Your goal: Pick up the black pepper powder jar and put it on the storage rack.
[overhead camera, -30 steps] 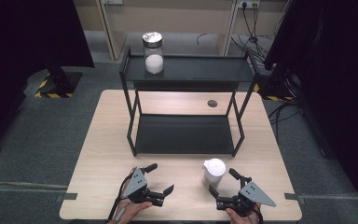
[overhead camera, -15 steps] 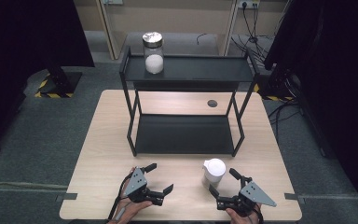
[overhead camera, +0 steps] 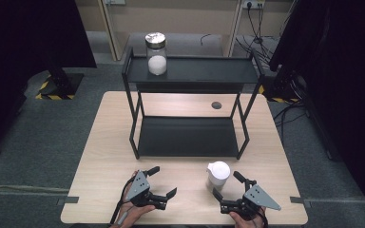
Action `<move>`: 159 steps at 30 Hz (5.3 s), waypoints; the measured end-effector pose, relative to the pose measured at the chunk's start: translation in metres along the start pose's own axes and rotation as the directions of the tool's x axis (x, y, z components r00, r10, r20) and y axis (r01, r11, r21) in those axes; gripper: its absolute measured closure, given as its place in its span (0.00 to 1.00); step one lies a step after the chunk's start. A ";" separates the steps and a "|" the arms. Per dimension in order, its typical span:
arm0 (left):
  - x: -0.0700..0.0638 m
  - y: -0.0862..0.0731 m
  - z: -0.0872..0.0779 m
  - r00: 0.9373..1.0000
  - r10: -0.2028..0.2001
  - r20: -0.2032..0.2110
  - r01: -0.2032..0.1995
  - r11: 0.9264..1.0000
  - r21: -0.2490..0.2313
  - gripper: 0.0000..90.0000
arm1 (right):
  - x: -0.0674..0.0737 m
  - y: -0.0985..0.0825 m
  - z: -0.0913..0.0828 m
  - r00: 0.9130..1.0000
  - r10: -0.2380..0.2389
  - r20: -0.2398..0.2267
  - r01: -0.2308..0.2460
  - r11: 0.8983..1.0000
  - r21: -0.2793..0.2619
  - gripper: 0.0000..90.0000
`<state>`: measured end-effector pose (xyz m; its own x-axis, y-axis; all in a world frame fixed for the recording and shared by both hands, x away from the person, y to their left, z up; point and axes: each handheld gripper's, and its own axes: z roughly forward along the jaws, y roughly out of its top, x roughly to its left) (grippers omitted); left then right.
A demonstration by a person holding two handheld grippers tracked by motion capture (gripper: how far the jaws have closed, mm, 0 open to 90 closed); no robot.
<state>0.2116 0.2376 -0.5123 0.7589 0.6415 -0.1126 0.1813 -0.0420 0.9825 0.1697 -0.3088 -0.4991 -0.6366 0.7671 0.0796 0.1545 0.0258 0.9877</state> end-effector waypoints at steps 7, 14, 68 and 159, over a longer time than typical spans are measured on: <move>-0.001 0.000 0.000 1.000 0.006 0.001 -0.006 1.000 0.005 0.00 | 0.001 0.001 0.004 1.000 -0.002 0.001 0.002 1.000 0.007 0.00; 0.000 -0.001 0.001 1.000 0.003 0.000 -0.003 1.000 0.005 0.00 | 0.000 0.003 0.012 1.000 -0.010 0.003 0.010 1.000 0.022 0.00; 0.001 -0.001 0.001 1.000 -0.013 -0.003 0.013 1.000 0.009 0.01 | 0.002 0.012 0.032 0.994 -0.108 0.012 0.107 0.991 0.075 0.34; 0.003 -0.002 0.001 0.999 -0.034 -0.003 0.034 0.999 0.009 0.00 | -0.005 0.206 0.065 0.988 -0.101 -0.118 0.098 0.995 -0.031 0.34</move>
<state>0.2145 0.2393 -0.5148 0.7503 0.6450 -0.1451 0.2126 -0.0276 0.9767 0.2538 -0.2652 -0.3052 -0.7338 0.6794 -0.0049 0.0678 0.0805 0.9944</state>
